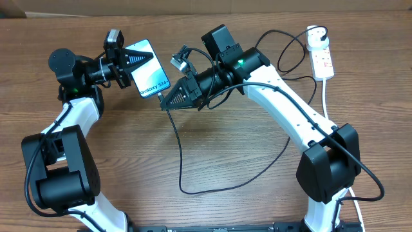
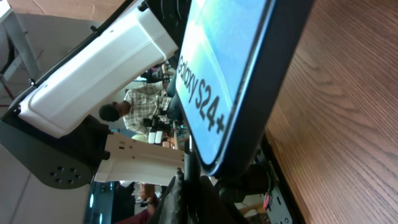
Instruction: Plug charger to phone and switch on socket
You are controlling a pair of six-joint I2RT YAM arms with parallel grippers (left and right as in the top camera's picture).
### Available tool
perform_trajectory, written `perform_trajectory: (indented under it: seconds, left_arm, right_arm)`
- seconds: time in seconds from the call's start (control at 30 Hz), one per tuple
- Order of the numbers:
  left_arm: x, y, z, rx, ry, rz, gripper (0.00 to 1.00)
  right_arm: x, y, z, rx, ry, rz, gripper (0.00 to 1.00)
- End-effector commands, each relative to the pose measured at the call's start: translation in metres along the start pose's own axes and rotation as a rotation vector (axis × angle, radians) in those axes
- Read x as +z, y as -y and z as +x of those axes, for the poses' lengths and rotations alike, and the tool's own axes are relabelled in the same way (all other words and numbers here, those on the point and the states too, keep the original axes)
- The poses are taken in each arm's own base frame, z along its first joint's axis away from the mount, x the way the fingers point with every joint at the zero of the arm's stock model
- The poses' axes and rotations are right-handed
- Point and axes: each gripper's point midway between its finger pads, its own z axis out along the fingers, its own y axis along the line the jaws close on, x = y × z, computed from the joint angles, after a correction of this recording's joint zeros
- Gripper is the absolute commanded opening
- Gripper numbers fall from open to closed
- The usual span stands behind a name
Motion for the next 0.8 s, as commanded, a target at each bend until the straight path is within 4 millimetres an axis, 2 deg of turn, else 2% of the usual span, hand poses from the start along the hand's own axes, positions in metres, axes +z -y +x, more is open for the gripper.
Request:
perform_trajectory:
  seconds: [0.0,0.33,0.77]
  left_arm:
    - [-0.0016,0.0092,-0.0023,0.052,0.014,0.005,0.04]
    - [-0.0016,0.0093,-0.0023,0.053,0.014,0.005,0.04]
    - [-0.0017,0.0093,-0.0022,0.053,0.014,0.005,0.04]
  right_arm:
    - [0.0040,-0.0006,0.0012,-0.009,-0.006,0.000,0.03]
    - [0.0050,0.0017,-0.0033,-0.002,0.002,0.000,0.04]
    - [0.0115,0.0046,0.0001,0.017,-0.016,0.000,0.04]
